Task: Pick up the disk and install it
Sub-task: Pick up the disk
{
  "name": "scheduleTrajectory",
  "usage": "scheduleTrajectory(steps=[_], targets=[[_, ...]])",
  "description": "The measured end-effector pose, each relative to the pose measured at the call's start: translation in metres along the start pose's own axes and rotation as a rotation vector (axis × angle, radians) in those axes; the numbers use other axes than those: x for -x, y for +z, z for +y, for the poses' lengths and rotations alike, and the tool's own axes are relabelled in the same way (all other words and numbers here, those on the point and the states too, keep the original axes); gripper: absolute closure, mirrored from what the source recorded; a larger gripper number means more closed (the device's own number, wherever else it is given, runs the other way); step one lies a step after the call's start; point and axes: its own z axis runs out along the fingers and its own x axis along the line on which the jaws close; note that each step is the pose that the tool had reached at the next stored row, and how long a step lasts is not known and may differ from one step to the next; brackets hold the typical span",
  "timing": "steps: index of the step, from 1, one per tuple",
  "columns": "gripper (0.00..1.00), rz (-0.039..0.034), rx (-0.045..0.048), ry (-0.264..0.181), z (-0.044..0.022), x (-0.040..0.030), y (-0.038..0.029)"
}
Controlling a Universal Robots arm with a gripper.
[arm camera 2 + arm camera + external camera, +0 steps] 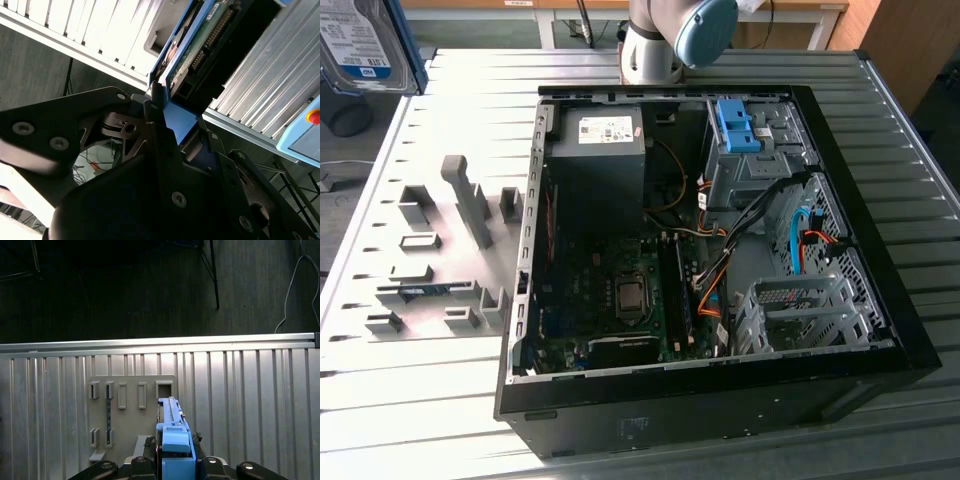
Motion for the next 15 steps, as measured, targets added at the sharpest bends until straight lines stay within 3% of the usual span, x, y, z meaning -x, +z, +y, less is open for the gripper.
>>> scheduleTrajectory(steps=[15], targets=[[0.63,0.0,-0.0006,0.0,0.0002,0.0001,-0.0266]])
